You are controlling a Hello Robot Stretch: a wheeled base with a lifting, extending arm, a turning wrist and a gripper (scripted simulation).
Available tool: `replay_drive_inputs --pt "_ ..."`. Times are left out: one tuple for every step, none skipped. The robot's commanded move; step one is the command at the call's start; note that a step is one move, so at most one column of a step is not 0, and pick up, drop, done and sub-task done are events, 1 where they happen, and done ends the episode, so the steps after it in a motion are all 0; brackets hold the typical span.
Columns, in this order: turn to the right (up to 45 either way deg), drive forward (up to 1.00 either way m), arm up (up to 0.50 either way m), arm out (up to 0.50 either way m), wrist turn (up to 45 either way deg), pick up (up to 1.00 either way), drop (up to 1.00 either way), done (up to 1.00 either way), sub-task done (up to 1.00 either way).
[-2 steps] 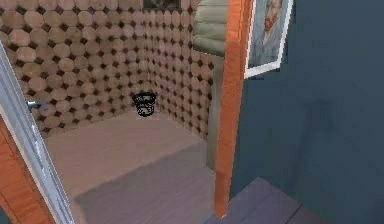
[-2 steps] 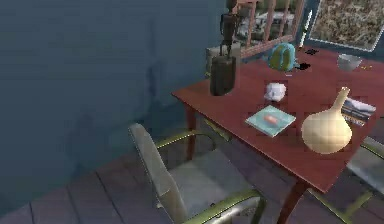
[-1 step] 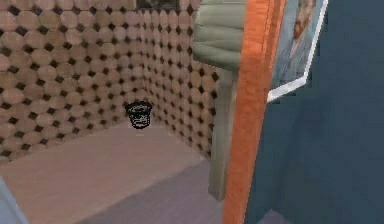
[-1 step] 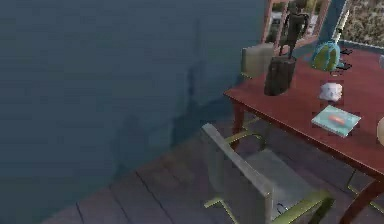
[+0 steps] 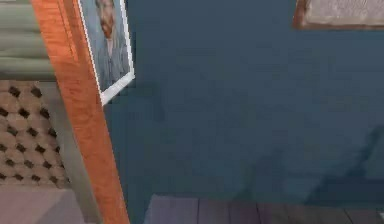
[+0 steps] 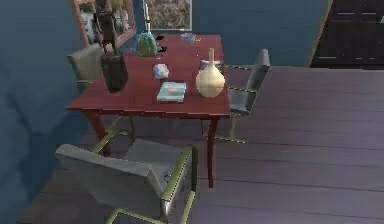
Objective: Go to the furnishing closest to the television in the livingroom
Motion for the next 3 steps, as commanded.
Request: replay_drive_inputs --pt "0.0 0.3 0.0 0.0 0.0 0.0 0.0 0.0 0.0" --pt "36.0 0.0 0.0 0.0 0.0 0.0 0.0 0.0 0.0" --pt "0.0 0.6 0.0 0.0 0.0 0.0 0.0 0.0 0.0"
